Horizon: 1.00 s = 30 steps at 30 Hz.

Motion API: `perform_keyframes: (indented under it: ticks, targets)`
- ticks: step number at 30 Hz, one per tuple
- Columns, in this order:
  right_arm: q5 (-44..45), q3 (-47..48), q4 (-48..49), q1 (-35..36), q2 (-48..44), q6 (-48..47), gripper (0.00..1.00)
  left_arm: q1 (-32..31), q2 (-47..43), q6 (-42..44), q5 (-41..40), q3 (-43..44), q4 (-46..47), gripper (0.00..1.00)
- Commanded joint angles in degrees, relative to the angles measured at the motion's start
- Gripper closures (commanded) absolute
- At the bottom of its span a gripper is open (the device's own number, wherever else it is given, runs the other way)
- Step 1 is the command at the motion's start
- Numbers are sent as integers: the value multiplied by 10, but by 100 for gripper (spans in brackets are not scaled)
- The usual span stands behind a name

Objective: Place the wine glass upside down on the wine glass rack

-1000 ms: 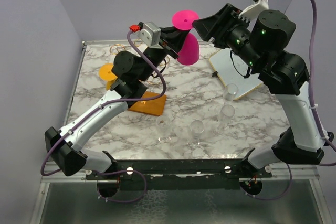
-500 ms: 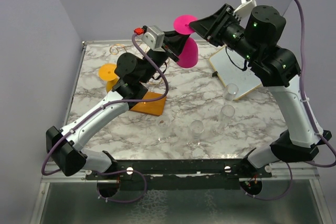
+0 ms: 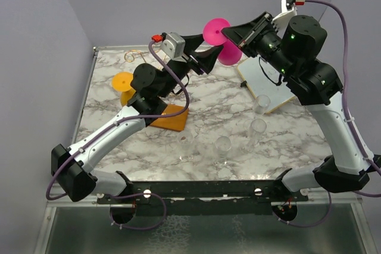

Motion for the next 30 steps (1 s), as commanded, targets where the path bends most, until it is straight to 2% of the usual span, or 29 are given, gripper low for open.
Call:
perform_keyframes:
  ticks: [1,8,11,14,19,30]
  targets:
    - [55,-24,16,-5,-3,-15,99,-3,-37,-67,-38,-23,-7,38]
    - [42,-52,45,-17,4,-34,99,-2,-51,-224,-60,16,-141,36]
    - [6,-44,49,-30,26,-36,99,-2,-55,-249,-97,41,-204,36]
    - [-42,-49,61,-42,43,-30,99,-2,-66,-245,-166,71,-257,36]
    - [-119,-64,82,-58,72,-15,99,-2,-96,-205,-243,75,-286,36]
    - [-285,-55,120,-64,152,-11,99,-2,-142,-147,-298,80,-302,36]
